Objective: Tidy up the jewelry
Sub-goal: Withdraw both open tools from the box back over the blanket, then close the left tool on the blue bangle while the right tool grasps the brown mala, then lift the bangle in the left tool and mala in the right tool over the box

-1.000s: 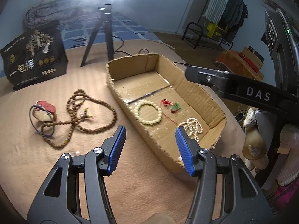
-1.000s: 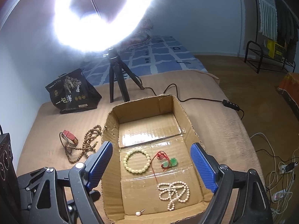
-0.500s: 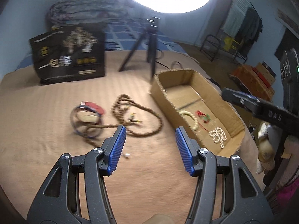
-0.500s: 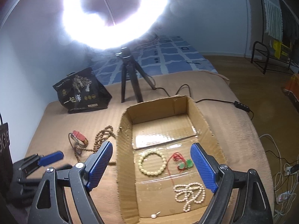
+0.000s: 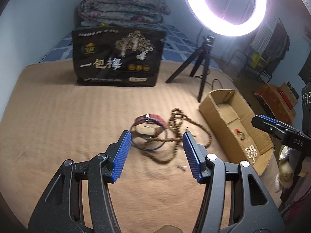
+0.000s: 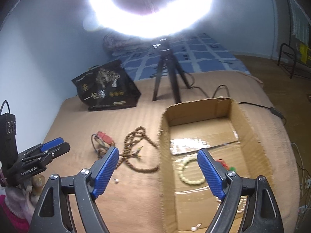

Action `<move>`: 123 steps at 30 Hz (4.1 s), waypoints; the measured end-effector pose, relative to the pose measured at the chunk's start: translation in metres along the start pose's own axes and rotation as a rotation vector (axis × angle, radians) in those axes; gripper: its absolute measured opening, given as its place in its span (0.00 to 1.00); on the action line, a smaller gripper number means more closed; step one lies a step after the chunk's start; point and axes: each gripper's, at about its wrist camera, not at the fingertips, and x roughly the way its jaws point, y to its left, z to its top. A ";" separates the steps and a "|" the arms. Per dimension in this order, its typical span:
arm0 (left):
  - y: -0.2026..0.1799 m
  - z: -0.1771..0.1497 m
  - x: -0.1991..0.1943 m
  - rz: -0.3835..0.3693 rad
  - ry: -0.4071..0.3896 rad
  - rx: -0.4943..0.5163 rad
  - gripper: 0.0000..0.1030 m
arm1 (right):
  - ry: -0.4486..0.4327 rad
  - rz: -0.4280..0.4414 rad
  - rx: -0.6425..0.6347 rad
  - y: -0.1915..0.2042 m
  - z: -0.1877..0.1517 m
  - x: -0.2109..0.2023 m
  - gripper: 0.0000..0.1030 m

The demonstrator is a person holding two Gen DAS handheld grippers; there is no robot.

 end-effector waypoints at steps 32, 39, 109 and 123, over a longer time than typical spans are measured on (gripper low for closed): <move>0.046 -0.006 0.083 -0.028 0.103 0.054 0.36 | 0.258 -0.001 -0.064 0.056 -0.004 0.129 0.42; 0.047 -0.006 0.092 -0.047 0.101 0.053 0.36 | 0.271 -0.022 -0.077 0.059 -0.010 0.144 0.42; 0.010 -0.004 -0.003 -0.130 -0.002 0.020 0.01 | 0.127 0.021 -0.108 0.069 0.002 0.059 0.04; -0.035 -0.003 -0.030 -0.165 -0.034 0.059 0.01 | 0.028 0.032 -0.111 0.050 -0.002 -0.025 0.04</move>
